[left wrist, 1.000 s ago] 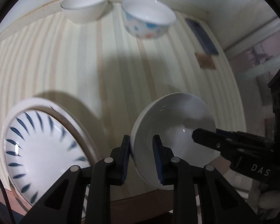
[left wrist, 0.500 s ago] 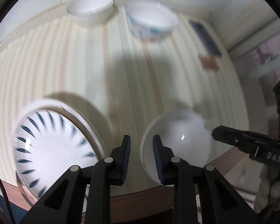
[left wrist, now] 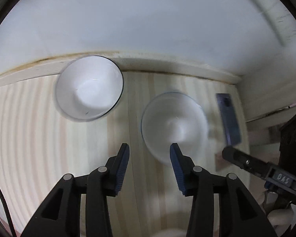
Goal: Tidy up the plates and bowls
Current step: 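Lower the plain white bowl into the coloured-dot bowl with both tools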
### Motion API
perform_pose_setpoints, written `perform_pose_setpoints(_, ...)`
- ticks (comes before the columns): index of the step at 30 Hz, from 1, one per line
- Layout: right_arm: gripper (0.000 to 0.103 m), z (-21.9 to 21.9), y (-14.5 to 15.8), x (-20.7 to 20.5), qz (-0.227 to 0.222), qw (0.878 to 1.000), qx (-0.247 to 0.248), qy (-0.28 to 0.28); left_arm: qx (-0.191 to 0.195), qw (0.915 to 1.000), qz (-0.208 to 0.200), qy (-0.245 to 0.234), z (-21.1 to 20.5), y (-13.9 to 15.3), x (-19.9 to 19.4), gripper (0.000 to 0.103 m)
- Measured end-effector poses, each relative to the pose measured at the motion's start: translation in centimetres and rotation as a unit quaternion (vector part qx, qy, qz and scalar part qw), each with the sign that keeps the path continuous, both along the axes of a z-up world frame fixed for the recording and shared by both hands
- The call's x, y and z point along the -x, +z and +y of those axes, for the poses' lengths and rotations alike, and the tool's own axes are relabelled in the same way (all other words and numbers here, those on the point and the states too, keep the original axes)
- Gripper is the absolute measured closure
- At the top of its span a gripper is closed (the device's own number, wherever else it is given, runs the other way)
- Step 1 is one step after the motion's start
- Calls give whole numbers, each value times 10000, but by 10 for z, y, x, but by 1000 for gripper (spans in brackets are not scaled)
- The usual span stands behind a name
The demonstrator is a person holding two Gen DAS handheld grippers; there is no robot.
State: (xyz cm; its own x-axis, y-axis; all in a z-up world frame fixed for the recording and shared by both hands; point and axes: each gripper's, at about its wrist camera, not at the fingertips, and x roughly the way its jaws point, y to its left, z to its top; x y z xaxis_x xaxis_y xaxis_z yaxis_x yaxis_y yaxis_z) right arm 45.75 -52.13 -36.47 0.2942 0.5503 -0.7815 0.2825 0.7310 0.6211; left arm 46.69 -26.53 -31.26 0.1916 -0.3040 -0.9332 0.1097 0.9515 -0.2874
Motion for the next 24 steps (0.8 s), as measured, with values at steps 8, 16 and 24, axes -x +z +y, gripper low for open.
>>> perform_pose_setpoints(8,85,20,-46,-43,290,9991,181,231,-18,9997,225,-126,-16,-53,-17,83)
perform_pose_setpoints(16,86,31,-35,-34,87,9978,510,406,-68,9999,63,-66,-13,-41,-9,84)
perform_pose_setpoints(24,86,38,-1,-10,-156,9973,575,431,-47,9996,-253,-154,-13,-2,16,84)
